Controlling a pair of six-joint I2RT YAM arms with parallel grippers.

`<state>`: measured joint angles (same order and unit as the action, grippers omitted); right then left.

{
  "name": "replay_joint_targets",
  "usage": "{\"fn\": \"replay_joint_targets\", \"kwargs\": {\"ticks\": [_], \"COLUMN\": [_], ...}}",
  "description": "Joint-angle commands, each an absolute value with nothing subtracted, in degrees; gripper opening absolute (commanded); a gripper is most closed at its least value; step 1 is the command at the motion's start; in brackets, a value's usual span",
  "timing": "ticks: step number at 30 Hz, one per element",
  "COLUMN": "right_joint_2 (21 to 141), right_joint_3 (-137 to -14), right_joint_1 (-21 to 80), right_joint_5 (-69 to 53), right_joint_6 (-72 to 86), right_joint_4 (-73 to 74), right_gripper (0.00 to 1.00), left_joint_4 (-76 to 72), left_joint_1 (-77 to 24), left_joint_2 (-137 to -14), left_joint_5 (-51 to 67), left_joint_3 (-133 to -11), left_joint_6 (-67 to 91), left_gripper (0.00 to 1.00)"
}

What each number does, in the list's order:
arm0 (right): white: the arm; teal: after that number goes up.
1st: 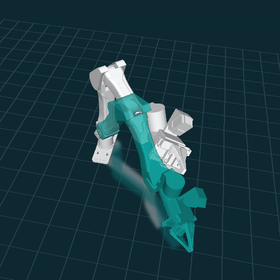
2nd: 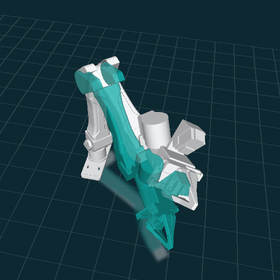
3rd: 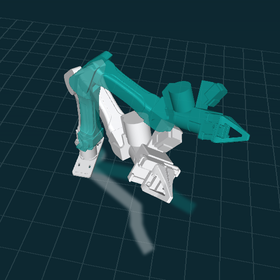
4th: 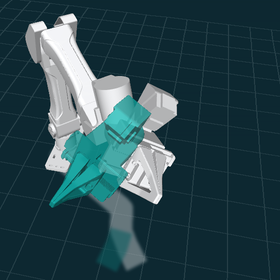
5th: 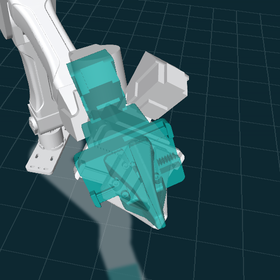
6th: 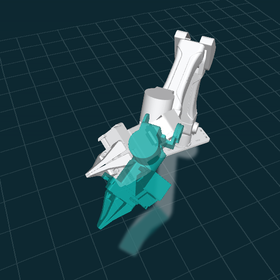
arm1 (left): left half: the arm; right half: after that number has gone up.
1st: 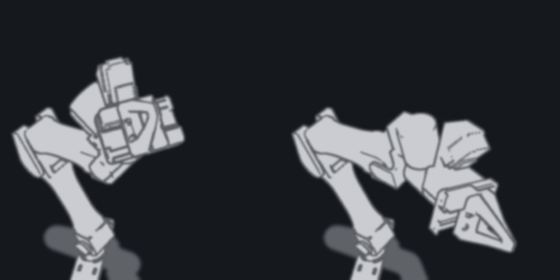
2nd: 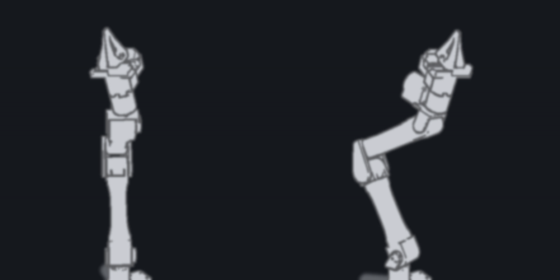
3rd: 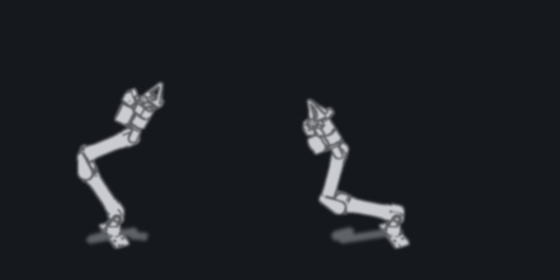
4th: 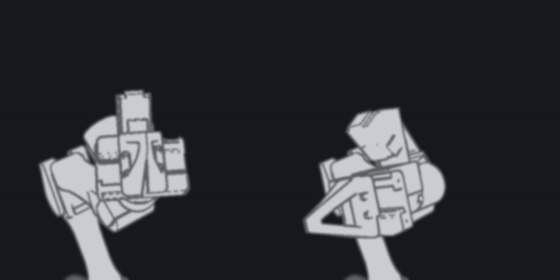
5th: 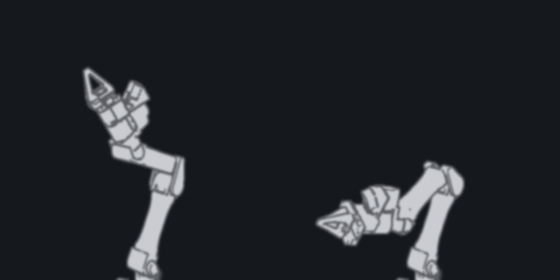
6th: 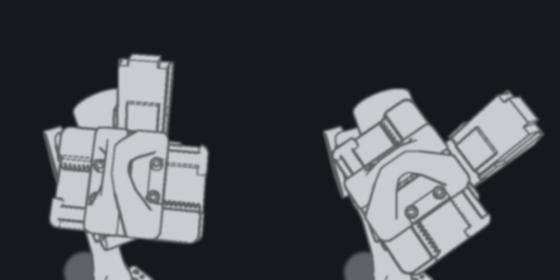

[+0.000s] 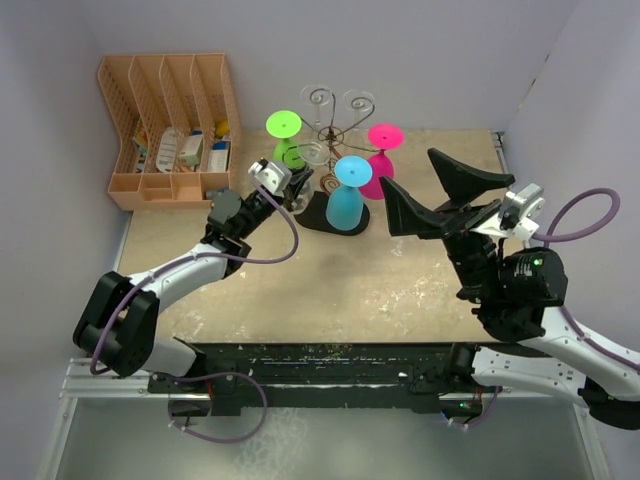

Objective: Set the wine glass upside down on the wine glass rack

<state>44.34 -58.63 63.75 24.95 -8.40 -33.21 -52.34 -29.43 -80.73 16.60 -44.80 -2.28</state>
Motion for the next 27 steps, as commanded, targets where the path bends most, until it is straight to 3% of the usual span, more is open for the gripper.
{"fn": "replay_joint_targets", "kwargs": {"ticks": [1,27], "right_joint_2": [45.14,47.07], "right_joint_3": [-60.18,-62.62], "right_joint_1": [63.88,63.89], "right_joint_5": [25.82,24.98], "right_joint_6": [-10.01,-11.15], "right_joint_4": [-34.06,-31.34], "right_gripper": [1.0,1.0], "left_joint_4": [-59.74,-62.74], "left_joint_1": [-29.52,-25.77], "left_joint_2": [-80.64,-76.66], "left_joint_5": [14.75,11.91], "left_joint_3": [-48.36,-44.81], "left_joint_6": [-3.53,-3.48], "left_gripper": [0.0,0.0]}}
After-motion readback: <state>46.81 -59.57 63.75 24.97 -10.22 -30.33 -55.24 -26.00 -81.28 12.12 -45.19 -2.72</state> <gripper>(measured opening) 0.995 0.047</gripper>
